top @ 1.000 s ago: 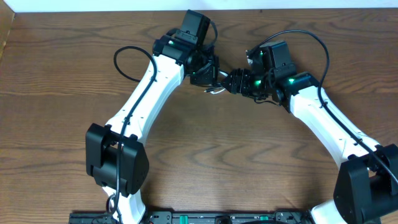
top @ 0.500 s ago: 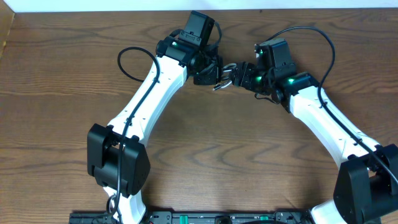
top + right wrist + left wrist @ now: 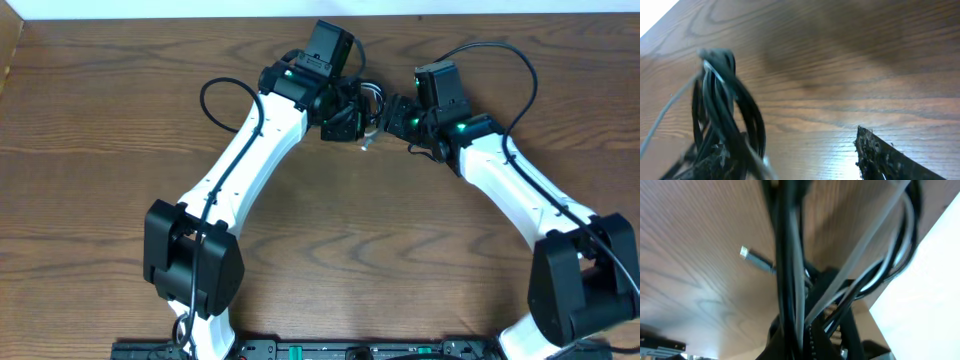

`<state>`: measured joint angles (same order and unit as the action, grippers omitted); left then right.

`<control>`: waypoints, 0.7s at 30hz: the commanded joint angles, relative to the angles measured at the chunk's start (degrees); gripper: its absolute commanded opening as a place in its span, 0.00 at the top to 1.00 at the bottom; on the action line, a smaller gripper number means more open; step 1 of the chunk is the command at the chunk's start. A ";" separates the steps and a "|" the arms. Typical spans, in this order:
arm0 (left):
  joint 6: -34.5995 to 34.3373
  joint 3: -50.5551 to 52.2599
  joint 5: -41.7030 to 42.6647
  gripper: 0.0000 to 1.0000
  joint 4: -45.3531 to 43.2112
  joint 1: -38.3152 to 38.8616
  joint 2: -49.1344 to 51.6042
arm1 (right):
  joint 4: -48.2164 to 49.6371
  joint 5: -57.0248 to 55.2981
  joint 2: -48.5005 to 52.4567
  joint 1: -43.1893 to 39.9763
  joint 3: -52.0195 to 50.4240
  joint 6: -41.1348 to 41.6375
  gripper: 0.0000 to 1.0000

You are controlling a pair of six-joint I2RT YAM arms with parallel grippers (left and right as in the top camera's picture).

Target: Untangle cables

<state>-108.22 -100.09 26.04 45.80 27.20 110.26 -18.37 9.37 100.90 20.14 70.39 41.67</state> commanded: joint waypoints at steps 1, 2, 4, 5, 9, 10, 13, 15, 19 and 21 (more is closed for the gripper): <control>0.57 0.13 4.85 0.93 0.39 1.27 0.22 | 0.79 -0.26 0.48 -0.07 1.05 0.61 0.38; 0.59 0.13 4.85 0.93 0.39 1.27 0.22 | 0.79 -0.26 0.48 -0.24 1.05 0.09 0.40; 0.59 0.13 4.87 0.93 0.39 1.27 0.22 | 0.52 -0.26 0.48 -0.66 1.05 -1.31 0.44; 0.59 0.13 4.87 0.93 0.39 1.27 0.22 | 0.09 -0.31 0.48 -0.90 1.05 -1.79 0.46; 2.38 0.13 4.81 0.93 0.39 1.09 0.22 | -3.08 -1.36 0.48 -2.19 1.05 -3.93 0.60; 3.65 0.13 4.55 0.93 0.39 0.92 0.22 | -3.93 -1.42 0.48 -2.56 1.05 -4.50 0.63; 9.09 0.13 2.49 0.93 1.42 0.07 0.22 | -6.78 -1.29 0.48 -3.85 1.05 -6.80 0.73; 13.88 0.13 -0.09 0.93 3.15 -0.70 0.22 | -8.76 -0.35 0.46 -4.70 1.05 -9.77 0.79; 29.33 0.13 -9.44 0.92 6.73 -2.47 0.22 | -12.94 3.30 0.33 -5.99 1.07 -15.98 0.99; 40.52 0.13 -14.97 0.92 7.89 -3.13 0.22 | -14.47 5.92 -0.09 -6.56 1.07 -19.15 0.99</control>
<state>-86.19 -100.03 21.47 52.36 25.80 110.26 -31.64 13.23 101.23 15.18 70.46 29.34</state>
